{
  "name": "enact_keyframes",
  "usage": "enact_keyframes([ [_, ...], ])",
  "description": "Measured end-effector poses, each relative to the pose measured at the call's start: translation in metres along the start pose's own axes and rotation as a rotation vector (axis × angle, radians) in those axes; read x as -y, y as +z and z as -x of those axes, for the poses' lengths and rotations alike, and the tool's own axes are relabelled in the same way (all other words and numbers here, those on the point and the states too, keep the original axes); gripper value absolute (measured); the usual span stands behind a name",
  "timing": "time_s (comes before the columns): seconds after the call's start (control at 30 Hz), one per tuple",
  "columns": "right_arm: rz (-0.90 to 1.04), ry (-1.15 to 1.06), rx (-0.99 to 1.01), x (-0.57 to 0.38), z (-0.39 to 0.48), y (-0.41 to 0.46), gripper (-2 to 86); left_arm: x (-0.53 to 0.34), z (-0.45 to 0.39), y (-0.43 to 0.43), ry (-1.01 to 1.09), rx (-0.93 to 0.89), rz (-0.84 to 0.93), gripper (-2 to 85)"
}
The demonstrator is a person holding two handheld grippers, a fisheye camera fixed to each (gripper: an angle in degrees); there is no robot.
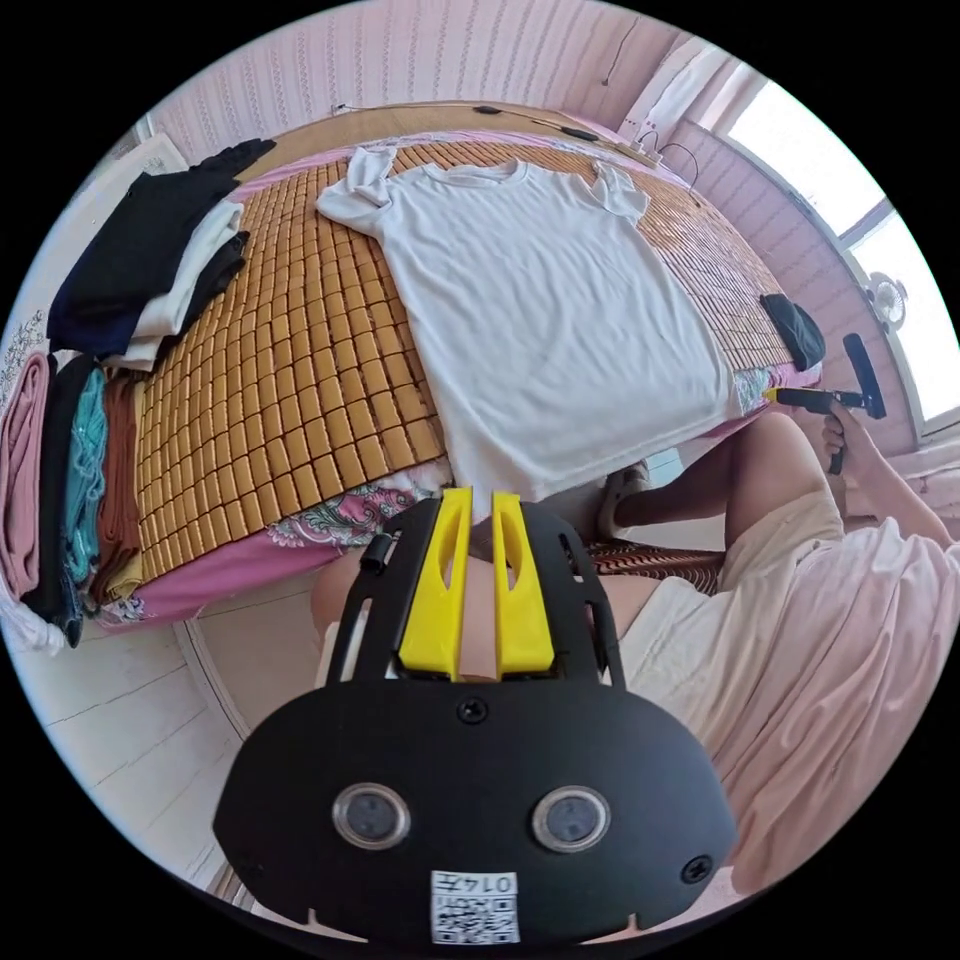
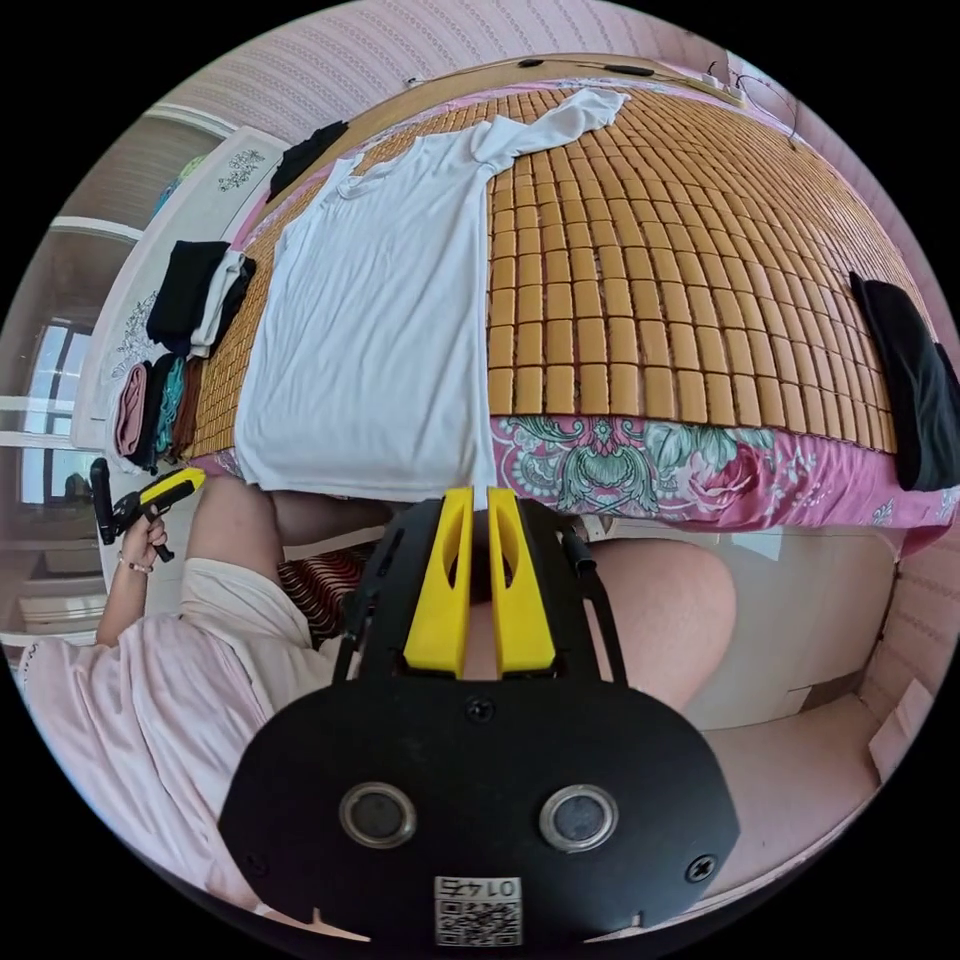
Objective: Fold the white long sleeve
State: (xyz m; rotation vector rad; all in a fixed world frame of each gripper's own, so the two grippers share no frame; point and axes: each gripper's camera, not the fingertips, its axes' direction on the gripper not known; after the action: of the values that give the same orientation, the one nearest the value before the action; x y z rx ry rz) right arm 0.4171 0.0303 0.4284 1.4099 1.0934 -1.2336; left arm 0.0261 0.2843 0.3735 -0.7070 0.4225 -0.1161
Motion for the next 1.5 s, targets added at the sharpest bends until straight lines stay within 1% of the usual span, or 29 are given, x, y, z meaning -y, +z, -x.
enact_keyframes([
  [0.13, -0.110, 0.028, -0.055, 0.020, -0.021, -0.038, 6.2, 0.029, 0.017, -0.003, 0.039, 0.024, -0.052, 3.4],
  [0.27, -0.224, 0.022, -0.120, 0.077, -0.044, -0.074, 7.2, 0.100, 0.022, 0.018, 0.118, 0.009, -0.102, 3.7],
  [0.37, -0.295, 0.003, -0.144, 0.157, -0.068, -0.092, 7.5, 0.169, 0.016, 0.046, 0.200, -0.012, -0.141, 4.0],
  [0.43, -0.322, 0.000, -0.168, 0.235, -0.088, -0.096, 7.9, 0.212, 0.012, 0.064, 0.242, -0.019, -0.166, 4.2],
  [0.47, -0.323, 0.006, -0.170, 0.256, -0.094, -0.095, 8.2, 0.241, 0.009, 0.077, 0.272, -0.030, -0.182, 4.3],
  [0.53, -0.334, 0.045, -0.160, 0.335, -0.116, -0.085, 10.8, 0.284, 0.004, 0.096, 0.309, -0.057, -0.200, 4.6],
  [0.6, -0.345, 0.080, -0.150, 0.383, -0.131, -0.074, 12.4, 0.336, -0.003, 0.119, 0.355, -0.105, -0.207, 5.1],
  [0.67, -0.334, 0.109, -0.166, 0.417, -0.141, -0.058, 11.4, 0.370, -0.009, 0.134, 0.380, -0.131, -0.204, 5.3],
  [0.7, -0.296, 0.116, -0.158, 0.430, -0.148, -0.044, 7.8, 0.387, -0.012, 0.142, 0.386, -0.146, -0.204, 5.4],
  [0.73, -0.271, 0.119, -0.177, 0.434, -0.152, -0.035, 1.7, 0.394, -0.013, 0.146, 0.387, -0.153, -0.203, 5.5],
  [0.8, -0.315, 0.119, -0.223, 0.421, -0.155, -0.047, 0.5, 0.417, -0.018, 0.158, 0.395, -0.176, -0.194, 5.5],
  [0.87, -0.335, 0.085, -0.163, 0.393, -0.161, -0.069, 0.0, 0.431, -0.019, 0.164, 0.400, -0.192, -0.167, 5.5],
  [0.93, -0.429, 0.085, -0.156, 0.317, -0.163, -0.124, 0.2, 0.443, -0.021, 0.167, 0.405, -0.213, -0.148, 5.5],
  [0.97, -0.433, 0.090, -0.161, 0.296, -0.163, -0.139, 0.2, 0.450, -0.023, 0.168, 0.411, -0.220, -0.142, 5.5],
  [1.0, -0.414, 0.115, -0.159, 0.252, -0.161, -0.166, 0.4, 0.458, -0.026, 0.167, 0.419, -0.228, -0.138, 5.5],
  [1.03, -0.372, 0.149, -0.109, 0.210, -0.160, -0.192, 0.5, 0.463, -0.027, 0.168, 0.424, -0.233, -0.135, 5.5],
  [1.1, -0.359, 0.185, -0.039, 0.152, -0.161, -0.226, 0.8, 0.484, -0.038, 0.174, 0.458, -0.249, -0.115, 5.7],
  [1.2, -0.368, 0.296, -0.097, 0.077, -0.177, -0.257, 2.4, 0.516, -0.056, 0.195, 0.533, -0.217, -0.090, 5.8],
  [1.3, -0.295, 0.459, -0.173, 0.036, -0.208, -0.248, 6.6, 0.550, -0.074, 0.227, 0.591, -0.178, -0.046, 5.9],
  [1.33, -0.262, 0.481, -0.190, 0.029, -0.216, -0.237, 8.0, 0.556, -0.077, 0.233, 0.601, -0.169, -0.037, 5.9],
  [1.5, -0.185, 0.561, -0.191, 0.022, -0.242, -0.179, 7.9, 0.596, -0.107, 0.296, 0.674, -0.062, 0.050, 6.9],
])
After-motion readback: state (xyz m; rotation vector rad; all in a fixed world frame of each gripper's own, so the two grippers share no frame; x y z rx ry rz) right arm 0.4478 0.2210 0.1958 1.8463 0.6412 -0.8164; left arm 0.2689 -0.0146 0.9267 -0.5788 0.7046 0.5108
